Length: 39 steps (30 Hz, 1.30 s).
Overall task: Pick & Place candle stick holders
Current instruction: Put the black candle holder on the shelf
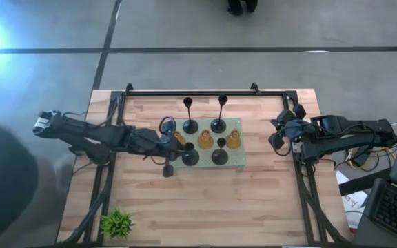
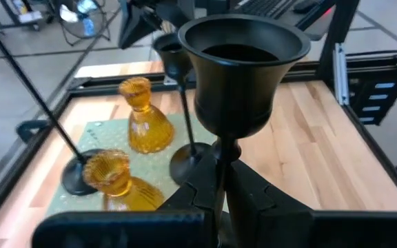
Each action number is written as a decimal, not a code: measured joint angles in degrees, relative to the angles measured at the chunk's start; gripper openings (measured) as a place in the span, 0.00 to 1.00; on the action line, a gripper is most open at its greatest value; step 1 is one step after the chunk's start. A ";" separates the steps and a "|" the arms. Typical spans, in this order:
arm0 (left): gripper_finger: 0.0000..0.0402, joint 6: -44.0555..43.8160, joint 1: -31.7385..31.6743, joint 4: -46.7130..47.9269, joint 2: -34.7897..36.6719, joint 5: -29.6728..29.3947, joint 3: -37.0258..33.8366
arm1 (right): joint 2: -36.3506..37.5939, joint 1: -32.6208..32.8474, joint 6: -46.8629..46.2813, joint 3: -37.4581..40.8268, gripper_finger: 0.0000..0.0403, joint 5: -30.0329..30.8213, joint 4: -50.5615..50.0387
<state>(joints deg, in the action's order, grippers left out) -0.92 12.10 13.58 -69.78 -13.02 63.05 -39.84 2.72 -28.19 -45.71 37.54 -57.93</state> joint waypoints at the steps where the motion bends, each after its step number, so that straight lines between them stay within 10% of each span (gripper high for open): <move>1: 0.04 -0.09 -0.17 -0.08 -0.28 0.52 -0.02 | -0.01 0.00 0.02 0.00 0.02 -0.01 0.00; 39: 0.07 -2.06 -6.50 -2.55 -4.70 6.10 -3.26 | 0.00 0.00 0.12 0.00 0.02 -0.09 0.02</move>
<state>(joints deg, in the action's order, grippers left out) -2.98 5.61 11.02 -74.48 -6.92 59.79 -39.84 2.72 -28.08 -45.71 37.45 -57.91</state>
